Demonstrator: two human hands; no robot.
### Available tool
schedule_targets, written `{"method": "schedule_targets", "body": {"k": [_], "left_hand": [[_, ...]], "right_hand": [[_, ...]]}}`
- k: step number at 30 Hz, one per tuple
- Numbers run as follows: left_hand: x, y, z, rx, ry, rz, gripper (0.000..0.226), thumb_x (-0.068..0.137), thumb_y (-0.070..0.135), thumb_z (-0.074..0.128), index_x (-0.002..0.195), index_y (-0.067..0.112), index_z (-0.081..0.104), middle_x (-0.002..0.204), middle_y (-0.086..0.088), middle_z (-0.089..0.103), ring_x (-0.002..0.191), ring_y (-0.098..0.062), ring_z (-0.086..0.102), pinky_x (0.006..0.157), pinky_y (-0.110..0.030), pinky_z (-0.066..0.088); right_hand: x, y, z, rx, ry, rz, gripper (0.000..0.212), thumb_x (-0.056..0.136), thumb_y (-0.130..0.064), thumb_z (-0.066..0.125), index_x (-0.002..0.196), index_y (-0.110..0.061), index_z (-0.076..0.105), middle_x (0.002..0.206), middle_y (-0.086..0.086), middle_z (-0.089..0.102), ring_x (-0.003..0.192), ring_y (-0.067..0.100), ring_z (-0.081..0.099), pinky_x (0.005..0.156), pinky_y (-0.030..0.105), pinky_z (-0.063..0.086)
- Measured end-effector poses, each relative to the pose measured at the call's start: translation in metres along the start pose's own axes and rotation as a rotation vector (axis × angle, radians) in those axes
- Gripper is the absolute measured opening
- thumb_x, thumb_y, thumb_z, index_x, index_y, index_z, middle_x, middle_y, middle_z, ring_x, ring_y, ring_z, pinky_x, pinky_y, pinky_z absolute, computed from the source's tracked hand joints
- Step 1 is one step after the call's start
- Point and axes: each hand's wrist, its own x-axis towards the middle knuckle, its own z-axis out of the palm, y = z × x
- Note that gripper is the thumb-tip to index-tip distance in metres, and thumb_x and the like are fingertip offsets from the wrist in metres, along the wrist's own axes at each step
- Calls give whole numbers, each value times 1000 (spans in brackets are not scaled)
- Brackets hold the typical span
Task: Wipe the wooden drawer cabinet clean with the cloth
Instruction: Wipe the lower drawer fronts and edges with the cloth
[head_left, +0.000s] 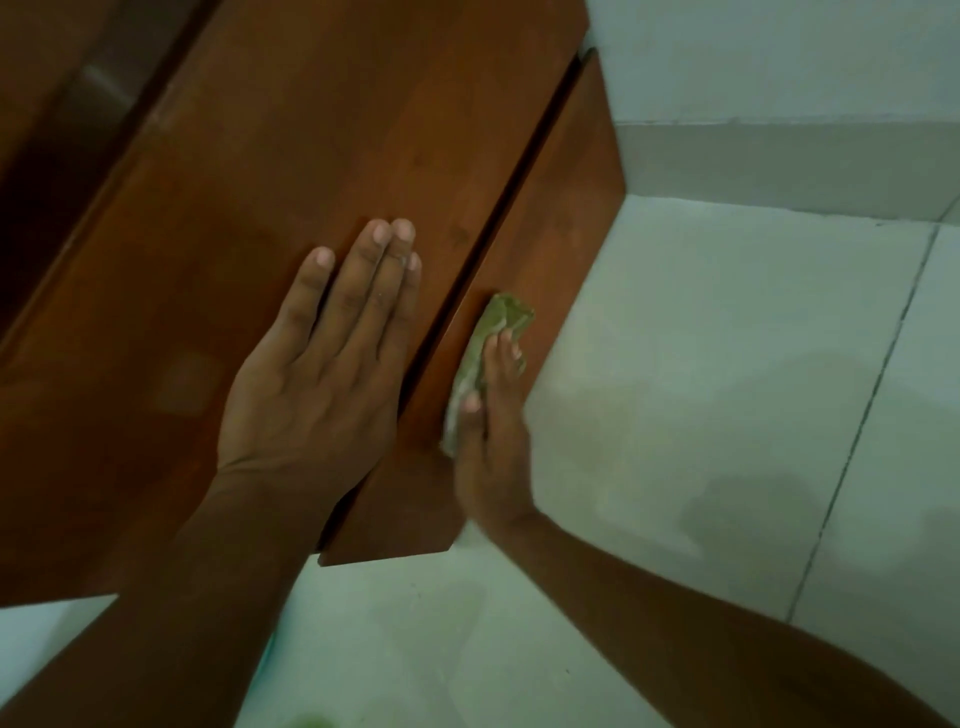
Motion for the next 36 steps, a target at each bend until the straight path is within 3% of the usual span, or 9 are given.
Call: {"method": "schedule_targets", "body": {"k": [3,8,15,17,20,23,26,30,36], "left_hand": [[0,1,-1,5,-17,-6,64,107,26,5,161,-4,-10,171,-23,-12,160,-34,-9,129,-48,-2],[-2,2,2,112,-49,-9,65,106,28,0,159,-5,-16,169,-24,-18,159,-34,-12,129,-48,-5],[4,4,-1,176,-106,16,64,107,28,0,159,-5,-16,169,-26,-17,159,-36,-10,128,-50,-4],[4,5,-6,132,-147,9,65,106,29,0,159,-3,-17,169,-24,-20,158,-35,-16,128,-49,-8],[4,5,-15,-17,-245,-16,67,105,35,2,160,3,-21,168,-17,-28,156,-30,-26,127,-48,-16],[7,5,-33,-243,-298,-58,67,108,41,13,165,10,-8,173,-8,-15,158,-23,-22,128,-43,-14],[9,1,-52,-504,-370,-109,66,109,43,27,167,18,7,174,-5,13,161,-20,-1,130,-38,0],[17,-15,-98,-891,-538,-342,62,105,47,47,161,27,31,160,-5,43,147,-29,40,120,-46,36],[24,-58,-149,-1104,-777,-477,71,103,50,56,161,16,34,170,-7,25,154,-31,29,124,-43,28]], "right_hand": [[9,21,18,-82,13,11,57,107,-24,25,159,-9,6,169,4,-1,156,21,-6,127,48,5],[84,52,0,-176,126,100,58,108,-31,18,160,-9,3,168,3,-3,156,16,-6,128,41,1],[145,37,-38,-223,269,529,52,97,-12,45,149,-13,41,143,13,53,132,31,50,114,43,41],[153,22,-57,-217,174,777,48,91,-11,56,138,-15,51,122,14,65,106,33,67,85,44,60],[162,-8,-85,-202,-82,947,20,97,-16,49,105,-3,62,92,21,72,55,28,68,48,31,53],[171,-57,-110,-148,-299,981,19,91,2,51,99,5,67,98,27,72,60,30,71,69,36,62],[170,-124,-139,-240,-532,932,22,98,5,45,94,11,66,75,19,72,44,20,67,39,23,53],[181,-196,-157,-560,-778,805,33,100,-1,45,77,5,69,71,18,72,54,26,70,42,24,54],[204,-290,-143,-998,-924,462,13,93,-15,64,88,-4,70,84,10,73,75,25,73,61,26,61]]}}
